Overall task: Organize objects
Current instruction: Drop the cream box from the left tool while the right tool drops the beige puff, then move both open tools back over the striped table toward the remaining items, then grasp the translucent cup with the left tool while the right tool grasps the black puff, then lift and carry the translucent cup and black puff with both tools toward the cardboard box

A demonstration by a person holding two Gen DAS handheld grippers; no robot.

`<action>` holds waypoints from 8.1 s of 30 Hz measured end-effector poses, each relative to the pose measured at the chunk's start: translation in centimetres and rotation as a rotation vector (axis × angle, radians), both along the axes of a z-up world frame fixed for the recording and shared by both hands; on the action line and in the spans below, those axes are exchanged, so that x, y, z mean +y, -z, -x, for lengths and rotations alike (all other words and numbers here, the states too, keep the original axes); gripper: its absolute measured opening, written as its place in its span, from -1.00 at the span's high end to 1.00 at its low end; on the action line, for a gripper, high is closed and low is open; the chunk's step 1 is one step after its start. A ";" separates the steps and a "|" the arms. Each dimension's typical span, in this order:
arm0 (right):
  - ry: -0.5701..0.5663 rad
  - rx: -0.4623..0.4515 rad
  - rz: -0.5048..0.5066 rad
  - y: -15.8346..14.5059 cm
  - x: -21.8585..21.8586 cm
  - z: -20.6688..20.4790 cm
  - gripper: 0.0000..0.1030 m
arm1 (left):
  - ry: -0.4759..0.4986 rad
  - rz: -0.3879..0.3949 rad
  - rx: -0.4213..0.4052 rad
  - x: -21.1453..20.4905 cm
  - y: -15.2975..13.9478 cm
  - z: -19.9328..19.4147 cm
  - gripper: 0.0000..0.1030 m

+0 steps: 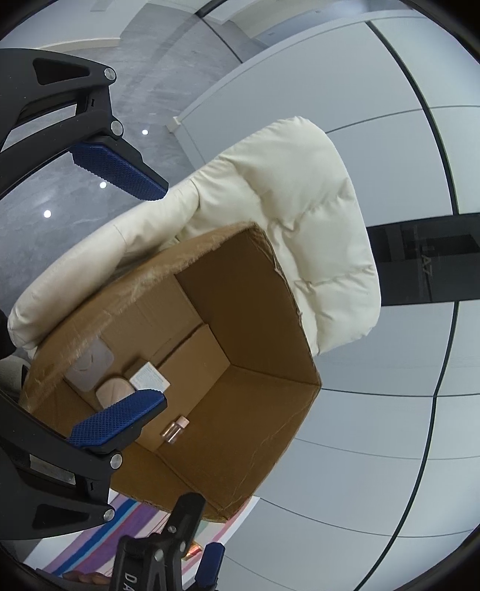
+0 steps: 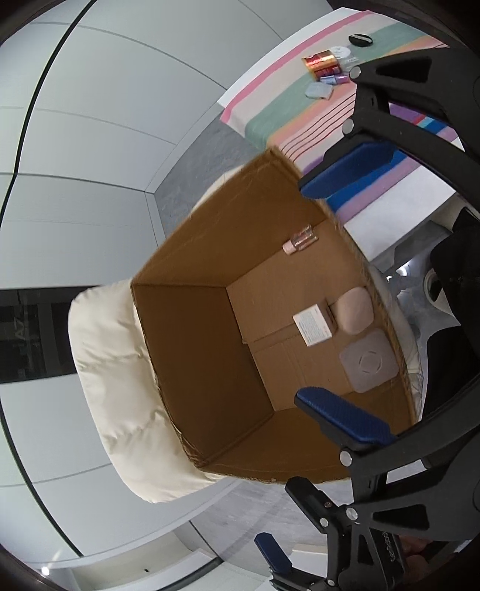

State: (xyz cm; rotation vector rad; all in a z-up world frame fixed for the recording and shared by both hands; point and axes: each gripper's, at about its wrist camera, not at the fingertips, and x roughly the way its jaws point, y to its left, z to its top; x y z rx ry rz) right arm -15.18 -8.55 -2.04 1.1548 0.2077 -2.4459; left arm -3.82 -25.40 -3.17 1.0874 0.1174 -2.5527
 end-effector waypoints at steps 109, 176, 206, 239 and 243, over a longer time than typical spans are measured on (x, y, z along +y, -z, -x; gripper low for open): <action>0.793 -0.229 0.049 10.8 51.6 -7.6 -1.00 | 0.760 0.015 -0.167 48.1 8.8 14.2 -0.90; 0.694 -0.156 0.031 7.9 48.2 -3.6 0.00 | 0.721 -0.076 -0.223 45.7 5.3 14.5 0.30; 0.601 -0.070 0.046 1.3 44.6 -10.2 0.00 | 0.795 -0.163 -0.112 42.0 0.1 8.4 0.30; 0.474 -0.066 0.062 1.7 36.3 -3.8 0.00 | 0.617 -0.139 -0.064 31.7 0.1 11.0 0.30; 0.448 -0.059 0.062 1.6 34.9 -3.2 0.00 | 0.595 -0.134 -0.059 30.3 0.1 11.1 0.30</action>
